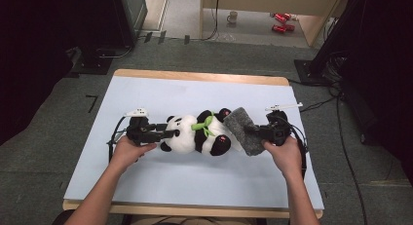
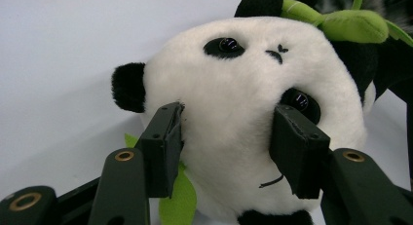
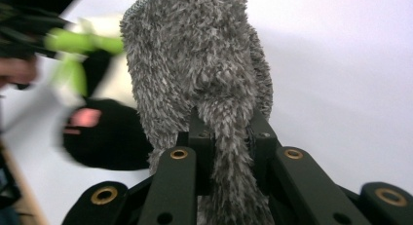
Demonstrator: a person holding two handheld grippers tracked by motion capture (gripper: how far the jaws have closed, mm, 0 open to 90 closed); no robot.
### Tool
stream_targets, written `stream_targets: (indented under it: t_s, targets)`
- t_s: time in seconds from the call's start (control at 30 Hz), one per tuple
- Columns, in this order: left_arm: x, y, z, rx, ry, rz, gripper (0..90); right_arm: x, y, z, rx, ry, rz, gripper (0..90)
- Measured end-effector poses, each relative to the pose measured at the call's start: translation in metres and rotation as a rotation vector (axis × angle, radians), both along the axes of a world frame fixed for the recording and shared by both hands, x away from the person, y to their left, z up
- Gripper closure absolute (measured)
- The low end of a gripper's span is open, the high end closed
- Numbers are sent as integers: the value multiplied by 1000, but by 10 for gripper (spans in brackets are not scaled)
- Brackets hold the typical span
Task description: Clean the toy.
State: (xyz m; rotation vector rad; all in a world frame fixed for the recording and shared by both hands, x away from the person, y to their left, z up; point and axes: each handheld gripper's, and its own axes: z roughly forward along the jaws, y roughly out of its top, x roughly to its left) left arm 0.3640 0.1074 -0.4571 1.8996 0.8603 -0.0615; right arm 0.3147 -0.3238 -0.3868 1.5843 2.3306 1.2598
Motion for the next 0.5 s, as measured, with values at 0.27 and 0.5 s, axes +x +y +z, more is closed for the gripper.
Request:
stream_targets:
  t_s: [0.27, 0.5]
  targets:
    - [0, 0, 0, -1, -3, 0, 471, -14, 30, 31, 49, -29, 109, 779]
    - [-1, 0, 0, 2, -5, -1, 472, -15, 62, 26, 79, 35, 213, 778]
